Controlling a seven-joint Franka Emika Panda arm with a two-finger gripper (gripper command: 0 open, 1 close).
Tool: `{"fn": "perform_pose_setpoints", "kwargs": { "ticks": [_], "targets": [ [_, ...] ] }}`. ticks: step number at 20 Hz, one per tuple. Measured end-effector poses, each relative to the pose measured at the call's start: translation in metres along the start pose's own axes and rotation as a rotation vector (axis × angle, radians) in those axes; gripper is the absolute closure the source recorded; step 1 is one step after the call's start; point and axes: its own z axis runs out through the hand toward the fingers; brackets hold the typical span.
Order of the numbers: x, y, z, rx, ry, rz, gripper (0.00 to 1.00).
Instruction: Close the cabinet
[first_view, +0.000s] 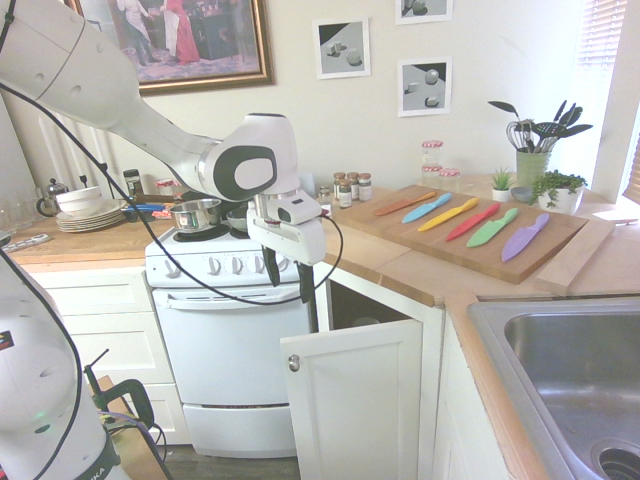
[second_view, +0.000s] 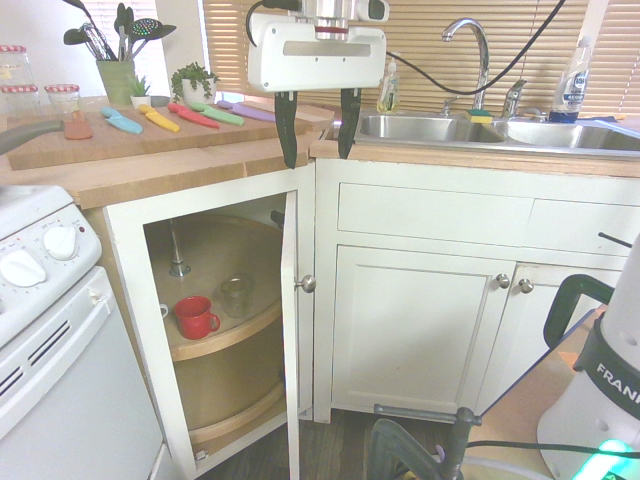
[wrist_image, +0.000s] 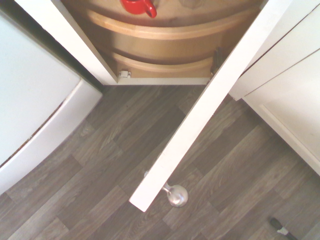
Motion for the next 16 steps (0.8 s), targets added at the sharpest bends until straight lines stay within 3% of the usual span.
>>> {"fn": "perform_pose_setpoints", "kwargs": {
  "ticks": [6, 16],
  "targets": [
    [-0.002, -0.002, 0.007, 0.002, 0.001, -0.016, 0.0],
    [0.004, 0.025, 0.077, -0.045, 0.132, -0.218, 0.0]
  ]
}}
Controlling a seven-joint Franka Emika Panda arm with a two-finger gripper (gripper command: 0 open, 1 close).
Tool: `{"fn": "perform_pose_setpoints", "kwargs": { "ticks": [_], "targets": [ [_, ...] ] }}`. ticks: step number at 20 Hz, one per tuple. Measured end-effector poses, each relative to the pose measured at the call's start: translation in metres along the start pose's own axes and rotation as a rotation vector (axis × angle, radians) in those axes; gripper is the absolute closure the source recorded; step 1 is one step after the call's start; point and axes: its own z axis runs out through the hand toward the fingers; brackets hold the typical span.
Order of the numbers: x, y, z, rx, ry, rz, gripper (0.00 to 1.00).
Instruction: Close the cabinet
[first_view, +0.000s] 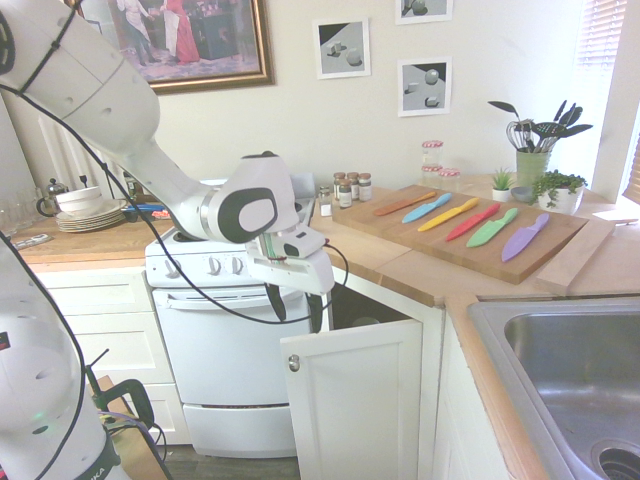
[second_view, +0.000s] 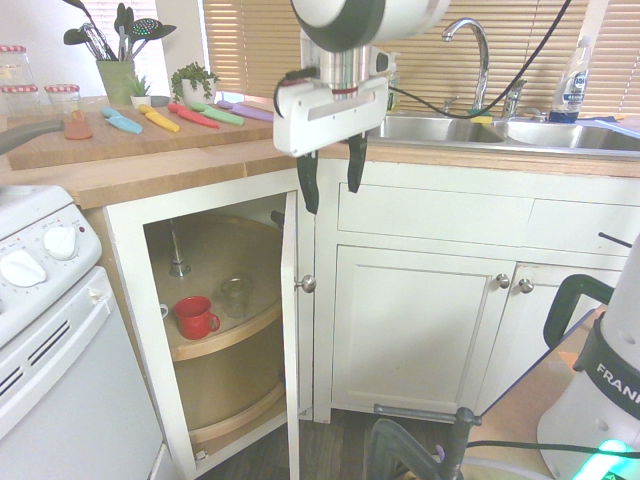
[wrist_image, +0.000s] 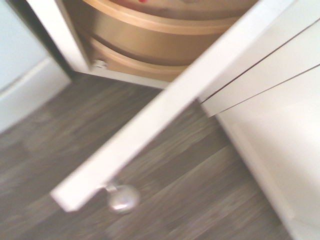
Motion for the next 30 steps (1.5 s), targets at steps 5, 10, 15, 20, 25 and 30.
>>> {"fn": "perform_pose_setpoints", "kwargs": {
  "ticks": [5, 10, 15, 20, 25, 30],
  "targets": [
    [0.011, 0.008, 0.046, 0.036, 0.016, -0.085, 0.0],
    [0.032, 0.004, 0.094, 0.089, 0.002, -0.147, 0.0],
    [0.05, -0.009, 0.116, 0.089, -0.008, -0.189, 1.0],
    [0.054, -0.01, 0.115, 0.078, -0.005, -0.199, 1.0],
    [0.051, -0.015, 0.115, 0.078, -0.008, -0.216, 1.0],
    [0.047, -0.019, 0.115, 0.076, -0.017, -0.225, 1.0]
  ]
}}
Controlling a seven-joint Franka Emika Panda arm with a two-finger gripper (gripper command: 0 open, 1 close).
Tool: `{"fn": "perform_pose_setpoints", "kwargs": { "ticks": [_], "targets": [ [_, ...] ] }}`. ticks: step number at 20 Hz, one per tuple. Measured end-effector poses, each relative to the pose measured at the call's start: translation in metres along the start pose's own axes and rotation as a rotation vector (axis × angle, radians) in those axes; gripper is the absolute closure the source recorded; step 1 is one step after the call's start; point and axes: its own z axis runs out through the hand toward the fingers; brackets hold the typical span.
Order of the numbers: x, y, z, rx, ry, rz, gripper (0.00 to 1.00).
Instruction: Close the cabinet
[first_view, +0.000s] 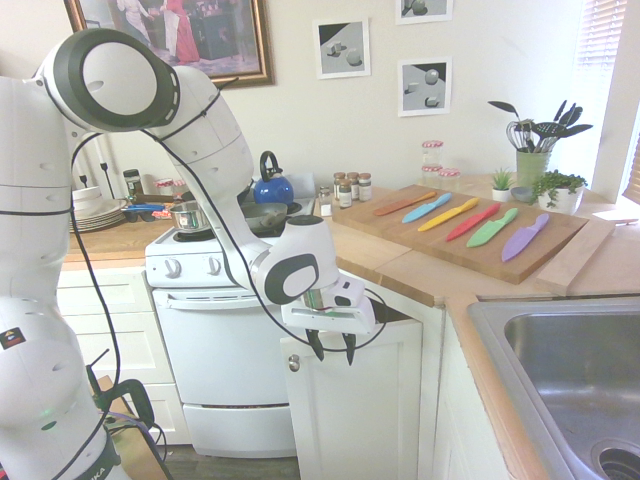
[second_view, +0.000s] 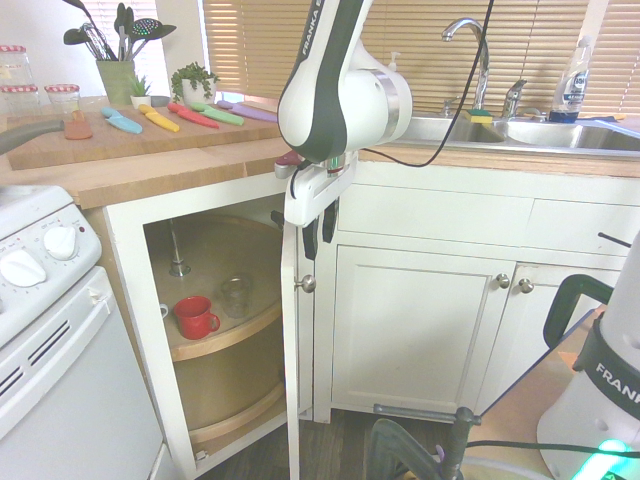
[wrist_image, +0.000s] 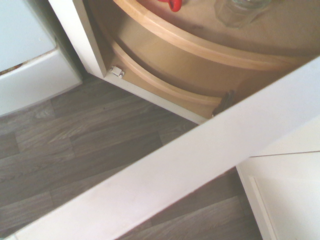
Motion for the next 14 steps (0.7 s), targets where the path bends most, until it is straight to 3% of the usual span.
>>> {"fn": "perform_pose_setpoints", "kwargs": {
  "ticks": [14],
  "targets": [
    [-0.007, -0.015, 0.001, 0.001, -0.023, -0.013, 1.0]
  ]
}}
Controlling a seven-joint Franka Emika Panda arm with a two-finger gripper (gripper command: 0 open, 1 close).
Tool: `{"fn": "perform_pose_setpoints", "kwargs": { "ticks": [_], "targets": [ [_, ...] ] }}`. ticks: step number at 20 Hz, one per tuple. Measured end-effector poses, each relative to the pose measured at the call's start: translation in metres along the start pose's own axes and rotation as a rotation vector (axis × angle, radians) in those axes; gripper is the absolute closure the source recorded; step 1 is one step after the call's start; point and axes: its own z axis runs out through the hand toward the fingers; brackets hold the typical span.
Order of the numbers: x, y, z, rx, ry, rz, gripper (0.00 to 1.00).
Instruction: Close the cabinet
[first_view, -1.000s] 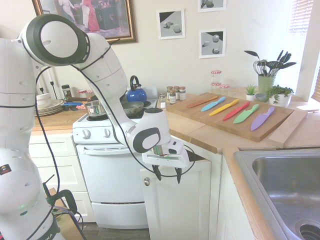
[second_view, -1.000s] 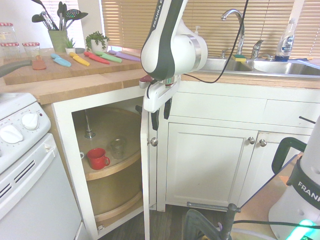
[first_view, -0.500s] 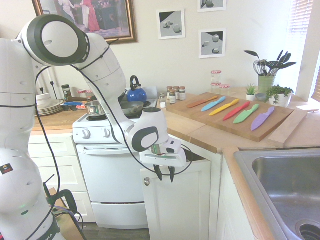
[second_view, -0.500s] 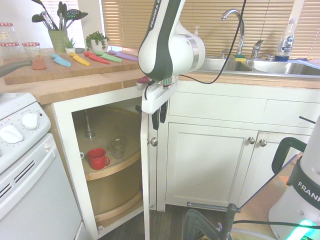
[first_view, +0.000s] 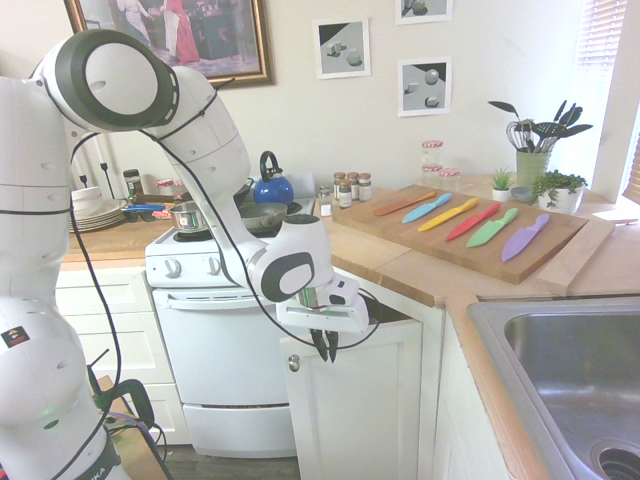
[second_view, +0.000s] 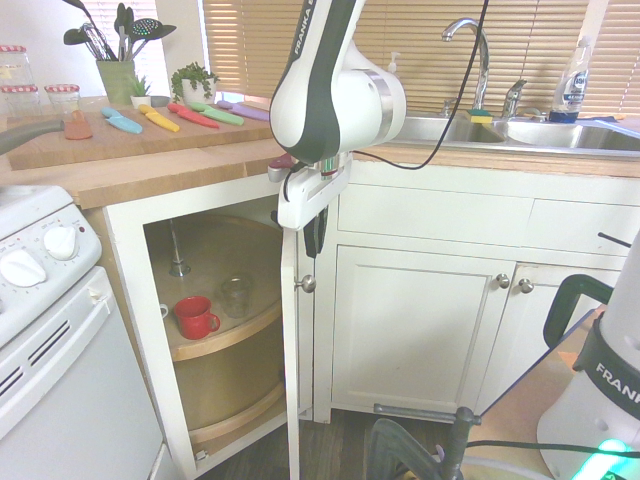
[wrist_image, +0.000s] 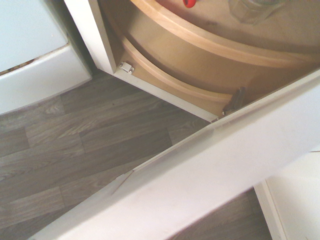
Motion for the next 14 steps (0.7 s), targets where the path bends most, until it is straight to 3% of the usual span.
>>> {"fn": "perform_pose_setpoints", "kwargs": {
  "ticks": [9, 14],
  "targets": [
    [0.009, -0.032, -0.005, -0.005, -0.022, -0.016, 1.0],
    [0.022, -0.084, 0.001, -0.019, -0.067, 0.012, 1.0]
  ]
}}
